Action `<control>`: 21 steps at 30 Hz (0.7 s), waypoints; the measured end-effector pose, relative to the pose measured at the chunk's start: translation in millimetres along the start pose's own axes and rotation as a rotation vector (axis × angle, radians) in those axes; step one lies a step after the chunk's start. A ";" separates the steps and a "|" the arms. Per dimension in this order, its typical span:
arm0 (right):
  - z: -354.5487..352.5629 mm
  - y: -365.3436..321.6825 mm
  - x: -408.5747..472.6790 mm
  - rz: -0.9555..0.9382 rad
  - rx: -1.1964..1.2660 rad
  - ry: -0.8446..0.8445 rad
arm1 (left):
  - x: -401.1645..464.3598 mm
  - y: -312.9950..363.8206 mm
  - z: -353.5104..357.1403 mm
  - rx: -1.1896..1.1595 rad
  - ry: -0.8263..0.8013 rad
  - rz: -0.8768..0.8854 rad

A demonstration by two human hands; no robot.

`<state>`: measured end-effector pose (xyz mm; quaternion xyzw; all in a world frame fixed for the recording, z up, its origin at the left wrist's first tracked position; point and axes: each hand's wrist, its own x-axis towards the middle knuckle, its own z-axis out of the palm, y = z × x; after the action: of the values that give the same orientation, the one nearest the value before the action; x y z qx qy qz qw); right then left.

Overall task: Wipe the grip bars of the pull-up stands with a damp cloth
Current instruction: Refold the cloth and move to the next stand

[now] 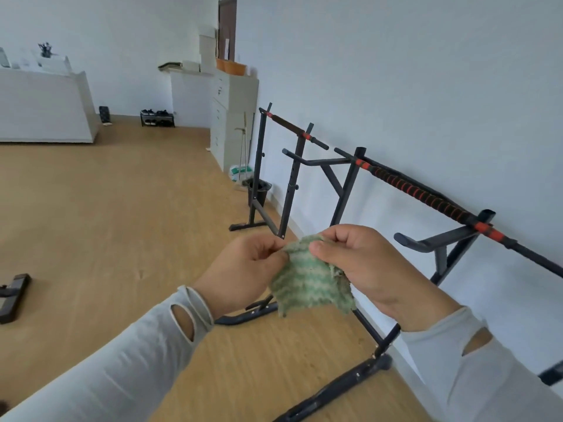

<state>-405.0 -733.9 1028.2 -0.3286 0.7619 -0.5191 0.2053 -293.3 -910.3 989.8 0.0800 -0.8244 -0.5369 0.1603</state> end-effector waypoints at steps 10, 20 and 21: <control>-10.0 29.4 43.2 0.076 -0.137 0.059 | 27.6 -8.8 -34.2 0.041 0.120 -0.105; -32.6 32.9 72.1 0.064 0.236 0.063 | 72.3 13.0 -24.5 -0.098 0.128 -0.105; -34.9 35.5 76.5 0.055 0.214 0.106 | 75.5 14.5 -23.4 -0.077 0.154 -0.097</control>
<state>-491.6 -756.9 1010.6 -0.2556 0.7207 -0.6082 0.2128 -355.2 -947.4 1025.1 0.1546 -0.7837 -0.5675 0.1997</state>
